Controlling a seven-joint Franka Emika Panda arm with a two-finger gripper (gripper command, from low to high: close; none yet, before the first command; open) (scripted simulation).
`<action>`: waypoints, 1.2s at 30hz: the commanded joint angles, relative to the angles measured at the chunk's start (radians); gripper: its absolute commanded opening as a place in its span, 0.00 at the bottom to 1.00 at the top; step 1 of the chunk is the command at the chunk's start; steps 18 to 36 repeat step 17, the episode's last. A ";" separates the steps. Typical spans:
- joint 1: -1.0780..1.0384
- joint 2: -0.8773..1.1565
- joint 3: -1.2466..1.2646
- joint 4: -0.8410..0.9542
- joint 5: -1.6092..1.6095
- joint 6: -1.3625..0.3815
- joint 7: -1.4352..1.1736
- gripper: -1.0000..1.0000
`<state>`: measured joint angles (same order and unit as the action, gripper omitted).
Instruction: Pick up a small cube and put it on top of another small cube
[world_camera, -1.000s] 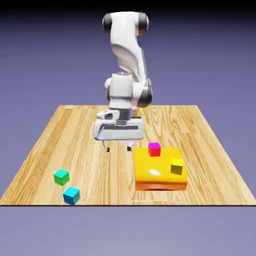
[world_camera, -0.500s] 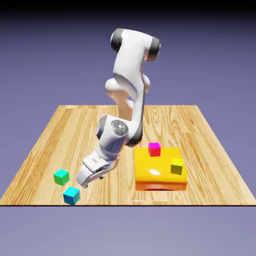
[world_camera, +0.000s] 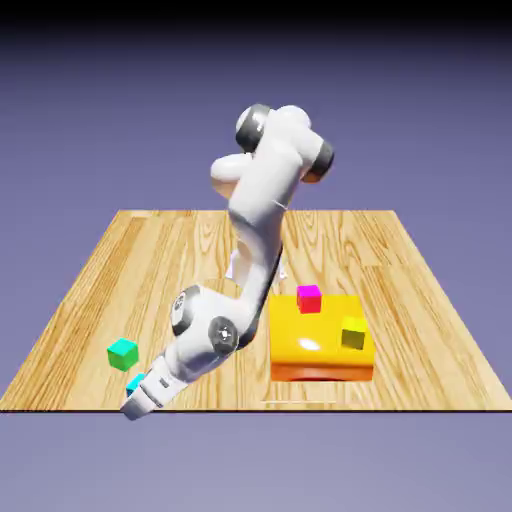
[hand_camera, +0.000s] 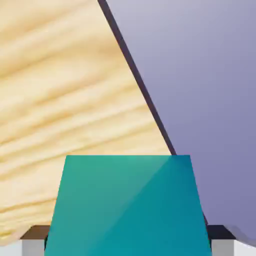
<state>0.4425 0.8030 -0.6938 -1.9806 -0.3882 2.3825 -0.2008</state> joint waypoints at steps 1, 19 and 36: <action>0.024 -0.036 -0.009 -0.004 -0.004 -0.036 -0.003 0.00; -0.062 -0.114 -0.147 -0.100 0.200 -0.242 0.077 1.00; -0.062 -0.114 -0.147 -0.100 0.200 -0.242 0.077 1.00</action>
